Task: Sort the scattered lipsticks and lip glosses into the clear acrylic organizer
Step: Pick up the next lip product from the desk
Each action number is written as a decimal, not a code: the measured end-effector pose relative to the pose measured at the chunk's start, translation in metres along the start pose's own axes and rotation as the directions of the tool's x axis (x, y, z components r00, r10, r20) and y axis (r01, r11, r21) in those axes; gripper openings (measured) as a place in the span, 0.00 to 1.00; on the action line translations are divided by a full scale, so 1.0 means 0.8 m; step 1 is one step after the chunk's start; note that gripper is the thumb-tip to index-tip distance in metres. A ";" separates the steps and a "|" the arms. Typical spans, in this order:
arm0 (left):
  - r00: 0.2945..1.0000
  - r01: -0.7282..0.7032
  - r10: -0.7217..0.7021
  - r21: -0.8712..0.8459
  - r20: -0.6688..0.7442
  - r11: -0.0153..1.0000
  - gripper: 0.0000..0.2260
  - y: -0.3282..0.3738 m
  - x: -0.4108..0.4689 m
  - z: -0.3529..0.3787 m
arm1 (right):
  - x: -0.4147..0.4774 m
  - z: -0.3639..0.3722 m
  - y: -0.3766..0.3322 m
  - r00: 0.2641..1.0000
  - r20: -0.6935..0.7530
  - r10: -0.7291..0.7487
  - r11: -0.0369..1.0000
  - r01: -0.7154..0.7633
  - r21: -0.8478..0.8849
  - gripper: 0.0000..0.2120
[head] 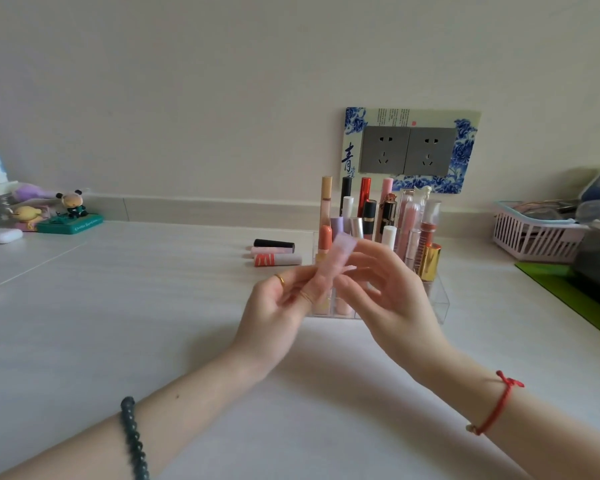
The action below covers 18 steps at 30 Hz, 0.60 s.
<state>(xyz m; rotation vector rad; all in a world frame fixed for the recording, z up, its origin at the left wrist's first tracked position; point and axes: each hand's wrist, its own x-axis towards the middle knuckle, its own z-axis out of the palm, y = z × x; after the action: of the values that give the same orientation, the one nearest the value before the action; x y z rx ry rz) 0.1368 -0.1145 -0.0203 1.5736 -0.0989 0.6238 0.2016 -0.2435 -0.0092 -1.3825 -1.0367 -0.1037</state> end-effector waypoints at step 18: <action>0.993 0.111 -0.068 0.579 -0.095 0.807 0.24 -0.044 0.026 -0.029 | 0.035 -0.064 0.012 0.976 -0.210 0.056 0.925 -0.130 -0.356 0.16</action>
<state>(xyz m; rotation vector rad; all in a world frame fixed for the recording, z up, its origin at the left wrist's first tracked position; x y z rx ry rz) 0.1619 -0.0823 -0.0432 2.1373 0.2470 0.6699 0.2512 -0.2698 0.0099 -1.7216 -0.8087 -0.3736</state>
